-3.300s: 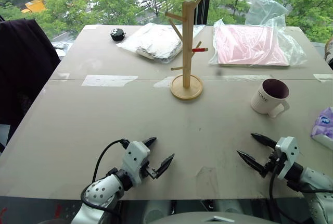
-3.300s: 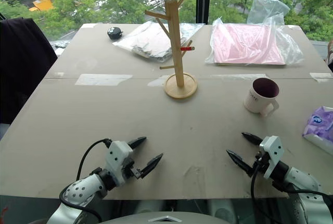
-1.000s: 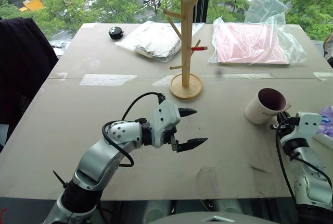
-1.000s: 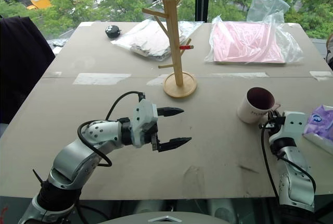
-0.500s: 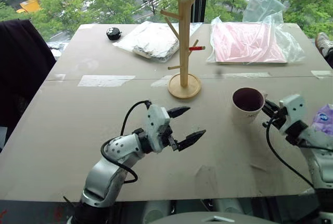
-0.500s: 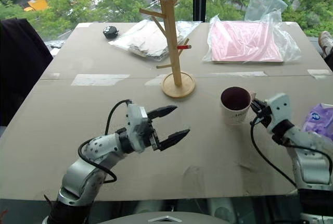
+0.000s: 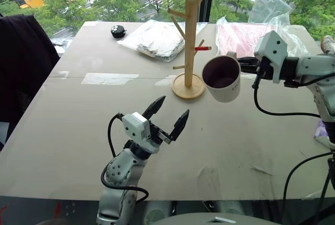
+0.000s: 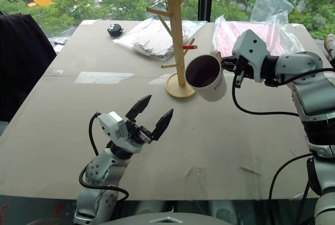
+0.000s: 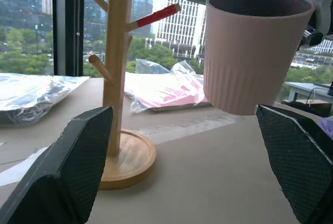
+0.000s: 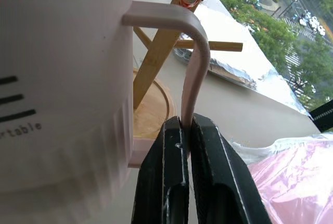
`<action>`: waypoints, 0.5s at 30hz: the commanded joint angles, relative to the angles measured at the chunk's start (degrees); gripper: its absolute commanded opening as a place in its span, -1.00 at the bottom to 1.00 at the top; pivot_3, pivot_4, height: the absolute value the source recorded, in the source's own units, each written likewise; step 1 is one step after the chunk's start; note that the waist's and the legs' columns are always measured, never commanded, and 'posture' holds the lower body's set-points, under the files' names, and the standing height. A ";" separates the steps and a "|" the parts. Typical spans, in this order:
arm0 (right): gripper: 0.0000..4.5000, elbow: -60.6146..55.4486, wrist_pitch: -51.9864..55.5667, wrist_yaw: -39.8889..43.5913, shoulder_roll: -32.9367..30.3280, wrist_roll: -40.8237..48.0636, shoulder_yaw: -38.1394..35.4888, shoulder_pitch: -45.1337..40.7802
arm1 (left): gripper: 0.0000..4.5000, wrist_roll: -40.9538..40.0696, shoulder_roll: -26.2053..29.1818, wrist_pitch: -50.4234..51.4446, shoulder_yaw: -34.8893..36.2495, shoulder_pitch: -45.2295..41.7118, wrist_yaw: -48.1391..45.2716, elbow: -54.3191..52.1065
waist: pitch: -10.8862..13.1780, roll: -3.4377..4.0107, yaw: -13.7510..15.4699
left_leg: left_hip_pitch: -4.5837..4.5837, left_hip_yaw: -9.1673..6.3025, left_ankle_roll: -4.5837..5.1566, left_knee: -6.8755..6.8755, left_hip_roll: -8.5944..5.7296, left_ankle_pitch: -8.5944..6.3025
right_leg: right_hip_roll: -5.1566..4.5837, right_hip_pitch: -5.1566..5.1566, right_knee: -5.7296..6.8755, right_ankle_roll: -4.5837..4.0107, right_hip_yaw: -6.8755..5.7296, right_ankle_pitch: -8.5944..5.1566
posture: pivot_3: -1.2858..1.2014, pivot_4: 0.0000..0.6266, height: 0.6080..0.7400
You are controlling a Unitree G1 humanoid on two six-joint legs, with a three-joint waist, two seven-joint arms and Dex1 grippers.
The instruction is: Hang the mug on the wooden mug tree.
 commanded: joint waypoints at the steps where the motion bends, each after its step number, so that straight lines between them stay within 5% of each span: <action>1: -0.99 5.20 -2.78 1.63 1.58 -3.34 1.37 -6.39 | 1.00 0.29 -0.76 -1.83 0.09 -0.68 1.80 -1.33 | 0.00 0.00 -0.01 | 0.00 0.00 0.00 0.00 0.00 0.00 | -0.01 -0.01 0.00 0.00 -0.01 0.00 | 0.03 -0.52 1.00; 15: -0.99 17.13 -9.52 4.38 9.82 -10.28 4.37 -16.25 | 1.00 -1.36 -1.05 -2.84 0.49 -3.20 2.71 0.06 | 0.02 0.03 -0.12 | -0.17 0.00 -0.01 -0.04 0.01 0.00 | -0.12 -0.22 0.08 0.00 -0.10 0.02 | 0.03 -0.52 1.00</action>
